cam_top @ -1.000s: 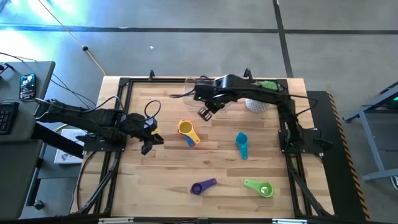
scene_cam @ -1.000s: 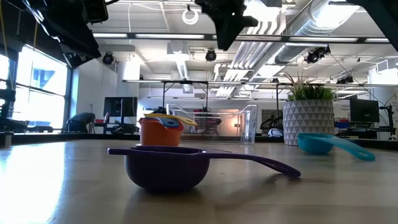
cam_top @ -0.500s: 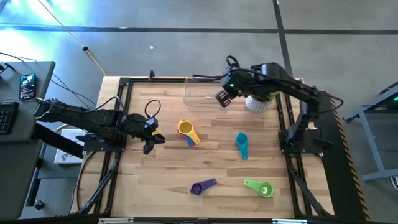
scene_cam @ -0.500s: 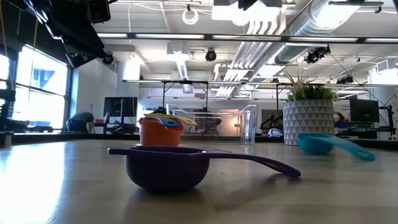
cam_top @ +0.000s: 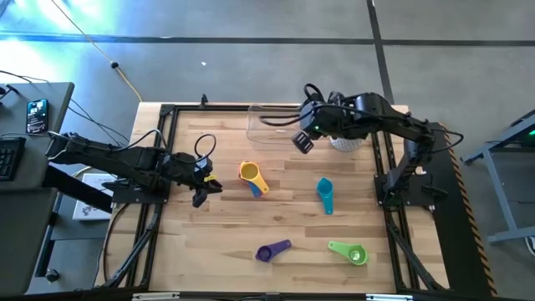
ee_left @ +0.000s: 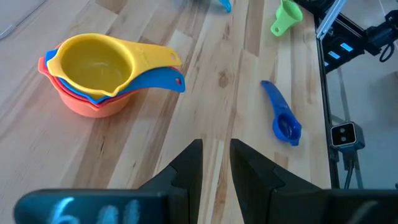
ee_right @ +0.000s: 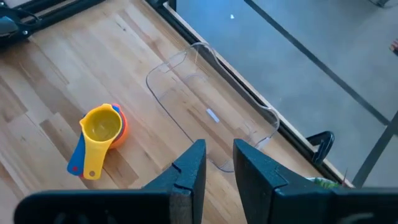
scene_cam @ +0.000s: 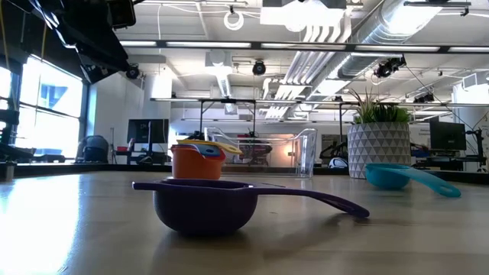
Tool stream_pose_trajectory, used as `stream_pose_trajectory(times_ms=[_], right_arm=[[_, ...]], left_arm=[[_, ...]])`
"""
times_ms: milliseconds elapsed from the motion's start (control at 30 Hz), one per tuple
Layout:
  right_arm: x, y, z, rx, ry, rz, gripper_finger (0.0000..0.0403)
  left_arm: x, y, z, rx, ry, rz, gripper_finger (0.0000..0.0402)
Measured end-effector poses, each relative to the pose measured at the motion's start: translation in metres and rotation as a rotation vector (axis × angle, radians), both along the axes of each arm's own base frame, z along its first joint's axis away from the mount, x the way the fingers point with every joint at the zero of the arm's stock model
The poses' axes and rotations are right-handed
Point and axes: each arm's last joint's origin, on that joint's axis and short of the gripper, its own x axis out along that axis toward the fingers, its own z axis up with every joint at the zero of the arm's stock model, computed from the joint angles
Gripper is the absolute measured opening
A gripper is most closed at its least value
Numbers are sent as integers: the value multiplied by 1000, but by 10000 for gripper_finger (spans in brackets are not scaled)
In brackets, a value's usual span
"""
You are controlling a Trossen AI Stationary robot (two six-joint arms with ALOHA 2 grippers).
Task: Nest measuring cups in basket
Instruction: Stack the yellow measuring cup on the top of the blue measuring cup
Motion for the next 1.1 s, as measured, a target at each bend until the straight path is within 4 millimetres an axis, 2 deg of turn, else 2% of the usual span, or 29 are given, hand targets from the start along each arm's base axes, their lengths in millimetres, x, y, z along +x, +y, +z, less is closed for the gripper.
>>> stream_pose_trajectory(times_ms=[567,800,1100], right_arm=[[-2,-1,3,36,22,130,71],[-5,-8,3,30,39,98,71],[-7,-23,2,1,105,173,71]], left_arm=[[0,0,0,-7,1,-11,71],[0,0,0,1,-4,-13,71],[7,-1,10,-14,-118,-1,71]])
